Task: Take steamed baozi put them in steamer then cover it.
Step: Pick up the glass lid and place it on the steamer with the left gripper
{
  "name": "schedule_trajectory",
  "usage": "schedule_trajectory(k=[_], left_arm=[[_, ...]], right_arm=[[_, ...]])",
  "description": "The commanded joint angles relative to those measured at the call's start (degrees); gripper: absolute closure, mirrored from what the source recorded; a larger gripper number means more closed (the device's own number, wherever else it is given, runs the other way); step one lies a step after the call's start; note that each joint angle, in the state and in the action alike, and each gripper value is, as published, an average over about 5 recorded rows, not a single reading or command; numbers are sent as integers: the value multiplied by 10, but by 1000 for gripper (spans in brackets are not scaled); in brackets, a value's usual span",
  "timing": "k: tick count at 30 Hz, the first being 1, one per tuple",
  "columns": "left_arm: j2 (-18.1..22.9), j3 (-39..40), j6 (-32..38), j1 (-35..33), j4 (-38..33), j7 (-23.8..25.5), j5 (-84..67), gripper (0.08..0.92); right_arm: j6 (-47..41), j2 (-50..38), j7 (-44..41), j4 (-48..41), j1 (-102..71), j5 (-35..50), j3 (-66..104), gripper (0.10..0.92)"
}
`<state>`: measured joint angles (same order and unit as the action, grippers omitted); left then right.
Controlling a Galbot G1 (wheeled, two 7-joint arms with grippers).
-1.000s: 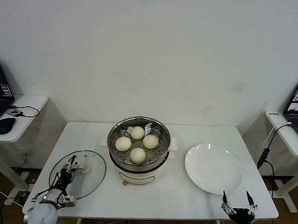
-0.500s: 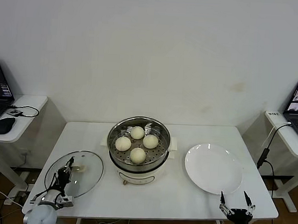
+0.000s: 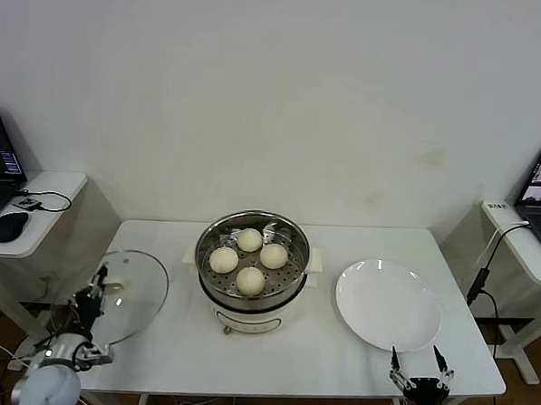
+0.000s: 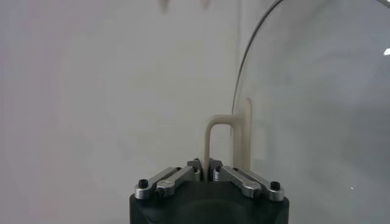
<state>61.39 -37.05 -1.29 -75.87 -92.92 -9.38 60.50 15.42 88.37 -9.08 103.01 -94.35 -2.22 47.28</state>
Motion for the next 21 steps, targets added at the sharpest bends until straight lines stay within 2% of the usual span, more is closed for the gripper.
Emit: schedule_trajectory(k=[1, 6, 12, 14, 21], left_arm=[[-48, -9, -92, -18, -196, 90, -62, 860], [-82, 51, -147, 8, -255, 125, -100, 860], [-95, 166, -192, 74, -264, 133, -101, 860], [-86, 208, -205, 102, -259, 135, -94, 860], [-19, 325, -251, 216, -211, 166, -24, 860]], right_arm=[[0, 1, 1, 0, -3, -13, -15, 203], [2, 4, 5, -4, -2, -28, -30, 203], [6, 15, 17, -8, -1, -63, -52, 203], [9, 18, 22, -12, 0, -73, -59, 203], [18, 21, 41, -29, 3, -104, -80, 203]])
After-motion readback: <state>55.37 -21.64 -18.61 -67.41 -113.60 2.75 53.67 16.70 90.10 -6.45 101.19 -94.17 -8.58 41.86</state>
